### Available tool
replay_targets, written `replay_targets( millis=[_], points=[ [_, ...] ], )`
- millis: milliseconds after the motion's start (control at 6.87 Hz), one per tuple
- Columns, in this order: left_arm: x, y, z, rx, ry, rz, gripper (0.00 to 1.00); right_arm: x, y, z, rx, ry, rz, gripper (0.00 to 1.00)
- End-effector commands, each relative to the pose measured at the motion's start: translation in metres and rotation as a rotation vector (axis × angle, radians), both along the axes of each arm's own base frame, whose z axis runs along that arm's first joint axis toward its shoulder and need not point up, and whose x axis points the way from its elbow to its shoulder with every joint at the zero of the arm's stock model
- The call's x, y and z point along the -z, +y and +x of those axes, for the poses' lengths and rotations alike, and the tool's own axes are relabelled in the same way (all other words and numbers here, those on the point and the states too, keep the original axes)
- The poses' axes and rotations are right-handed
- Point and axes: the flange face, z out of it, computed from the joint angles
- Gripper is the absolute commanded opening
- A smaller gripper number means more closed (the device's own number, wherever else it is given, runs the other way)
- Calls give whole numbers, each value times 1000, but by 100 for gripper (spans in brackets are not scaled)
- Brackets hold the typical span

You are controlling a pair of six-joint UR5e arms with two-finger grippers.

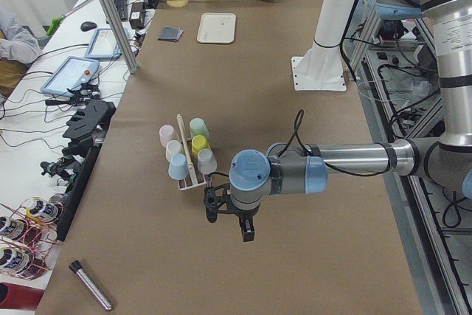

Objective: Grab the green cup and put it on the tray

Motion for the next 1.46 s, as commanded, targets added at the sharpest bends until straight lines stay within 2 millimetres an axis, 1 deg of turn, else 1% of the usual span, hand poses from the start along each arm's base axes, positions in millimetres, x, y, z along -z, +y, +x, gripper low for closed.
replay_targets(
  millis=[0, 146, 291, 437, 582, 728, 873, 1019, 1165, 1310],
  points=[
    [37, -17, 32, -95, -60, 91, 98, -2, 0, 2, -5, 1, -3, 100],
    [61, -39, 53, -144, -58, 158, 98, -5, 4, 2, -4, -4, -6, 100],
    [84, -53, 72, -185, -56, 211, 98, -5, 3, 2, -5, -1, -3, 100],
    [114, -59, 104, -257, -71, 270, 98, -3, 5, 2, -4, -1, 3, 100],
    [136, -61, 117, -288, -161, 323, 98, 10, 1, 2, -5, 4, 30, 100],
    [161, -67, 151, -361, -203, 347, 98, 24, -9, -1, 0, 0, 58, 100],
    [196, -70, 173, -420, -297, 396, 98, 47, -21, -9, 13, -29, 102, 100],
    [215, -74, 191, -534, -373, 491, 98, 69, -22, -22, 26, -85, 128, 100],
    [227, -74, 234, -719, -496, 553, 98, 98, -22, -54, 5, -122, 96, 100],
    [247, -74, 261, -796, -637, 640, 98, 125, -29, -98, 54, -133, 104, 100]
  ],
)
